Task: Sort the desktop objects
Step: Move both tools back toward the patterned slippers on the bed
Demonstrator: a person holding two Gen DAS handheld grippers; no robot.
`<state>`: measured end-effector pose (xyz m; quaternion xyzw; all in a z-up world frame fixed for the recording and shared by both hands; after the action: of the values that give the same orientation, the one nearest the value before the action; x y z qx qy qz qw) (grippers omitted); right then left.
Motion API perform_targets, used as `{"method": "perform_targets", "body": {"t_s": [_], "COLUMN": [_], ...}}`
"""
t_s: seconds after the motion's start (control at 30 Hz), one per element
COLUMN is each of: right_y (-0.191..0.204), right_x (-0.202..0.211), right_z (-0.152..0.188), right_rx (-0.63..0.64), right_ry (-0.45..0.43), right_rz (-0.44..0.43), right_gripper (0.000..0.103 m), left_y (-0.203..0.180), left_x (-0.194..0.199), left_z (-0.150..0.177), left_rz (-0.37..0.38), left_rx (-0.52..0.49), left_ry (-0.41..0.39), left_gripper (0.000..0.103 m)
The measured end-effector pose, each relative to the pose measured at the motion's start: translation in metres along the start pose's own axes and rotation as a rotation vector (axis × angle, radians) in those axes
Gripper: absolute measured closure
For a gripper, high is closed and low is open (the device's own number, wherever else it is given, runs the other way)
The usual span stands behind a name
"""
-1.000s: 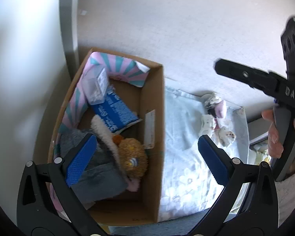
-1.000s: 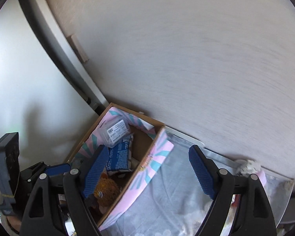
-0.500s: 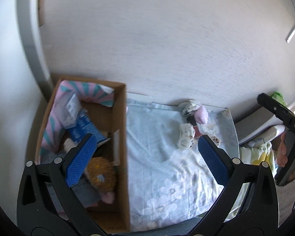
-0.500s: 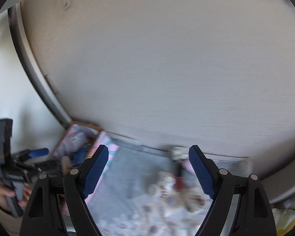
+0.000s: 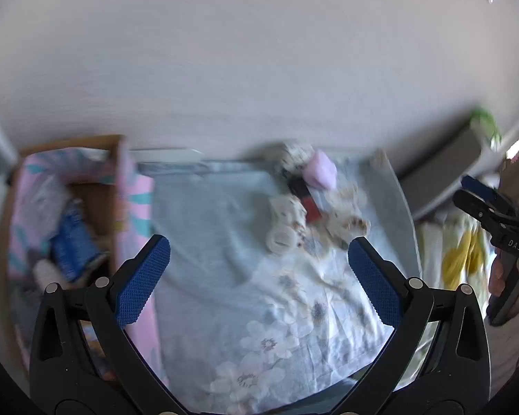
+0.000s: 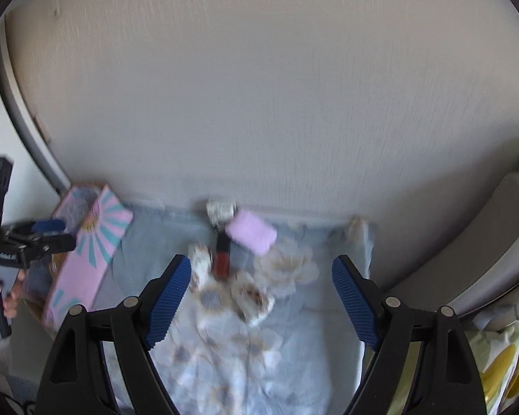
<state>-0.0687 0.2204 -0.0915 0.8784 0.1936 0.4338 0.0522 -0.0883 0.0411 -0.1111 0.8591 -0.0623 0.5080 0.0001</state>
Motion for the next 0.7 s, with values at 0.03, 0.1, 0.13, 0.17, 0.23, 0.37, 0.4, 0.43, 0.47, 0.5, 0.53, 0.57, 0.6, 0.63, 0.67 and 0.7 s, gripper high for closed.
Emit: {"method": "perform_targets", "body": {"t_s": [0.03,0.1,0.13,0.17,0.23,0.37,0.4,0.43,0.47,0.5,0.53,0.57,0.6,0.63,0.67,0.7], "right_y": [-0.004,-0.009,-0.013,-0.016,-0.021,-0.028,-0.029,-0.031,-0.032,-0.032,-0.032,-0.033,-0.032,-0.032,-0.031,-0.031], "right_x": [-0.003,-0.017,-0.028,-0.032,-0.047,-0.085,-0.094,-0.106,-0.112,-0.12,-0.125,-0.129,-0.133,-0.138,-0.14,-0.145], "right_z": [0.007,0.023,0.032,0.039,0.048,0.064,0.066,0.069,0.071,0.072,0.073,0.073,0.074,0.074,0.074,0.075], "right_rx": [0.009,0.038,0.065,0.082,0.12,0.195,0.207,0.219,0.221,0.225,0.231,0.236,0.243,0.258,0.265,0.27], "right_ry": [0.017,0.062,0.086,0.1,0.13,0.205,0.218,0.233,0.239,0.246,0.252,0.259,0.265,0.269,0.273,0.277], "right_rz": [-0.008,-0.022,-0.037,-0.051,-0.077,-0.116,-0.119,-0.133,-0.147,-0.163,-0.169,-0.17,-0.17,-0.168,-0.168,-0.168], "right_gripper": [0.022,0.022,0.022,0.022,0.022,0.022,0.022,0.022,0.022,0.022,0.022,0.022,0.022,0.022,0.022,0.025], "left_y": [-0.013,-0.032,-0.042,-0.051,-0.065,-0.083,-0.086,-0.088,-0.089,-0.09,-0.09,-0.09,-0.09,-0.09,-0.09,-0.09], "left_x": [-0.012,-0.031,-0.044,-0.057,-0.082,-0.127,-0.135,-0.142,-0.148,-0.153,-0.157,-0.161,-0.164,-0.166,-0.169,-0.172], "left_z": [0.002,0.004,0.004,0.003,0.0,-0.002,-0.002,-0.002,-0.002,-0.002,-0.002,-0.003,-0.003,-0.003,-0.003,-0.002], "left_rz": [-0.002,-0.007,-0.009,-0.01,-0.013,-0.039,-0.048,-0.057,-0.059,-0.058,-0.058,-0.059,-0.057,-0.05,-0.041,-0.031], "left_rx": [-0.037,-0.09,-0.118,-0.144,-0.184,-0.263,-0.276,-0.287,-0.292,-0.292,-0.29,-0.287,-0.283,-0.276,-0.269,-0.259], "left_ry": [0.002,0.002,0.006,0.013,0.03,0.085,0.097,0.11,0.121,0.129,0.137,0.145,0.153,0.161,0.172,0.194], "left_gripper": [0.0,0.0,0.001,0.002,0.004,0.011,0.012,0.012,0.014,0.015,0.015,0.016,0.017,0.022,0.028,0.031]}}
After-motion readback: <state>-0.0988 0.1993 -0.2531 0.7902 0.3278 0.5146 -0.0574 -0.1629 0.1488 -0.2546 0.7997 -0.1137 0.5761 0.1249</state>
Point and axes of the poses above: each gripper's, at about its wrist camera, not at the fingertips, and x roughly against the way its jaws point, y to its left, z to its underside, the point moved 5 cm from there along -x, roughly the way its jaws point, and after that the axes turned 14 degrees about -z, right-handed, at the moved point
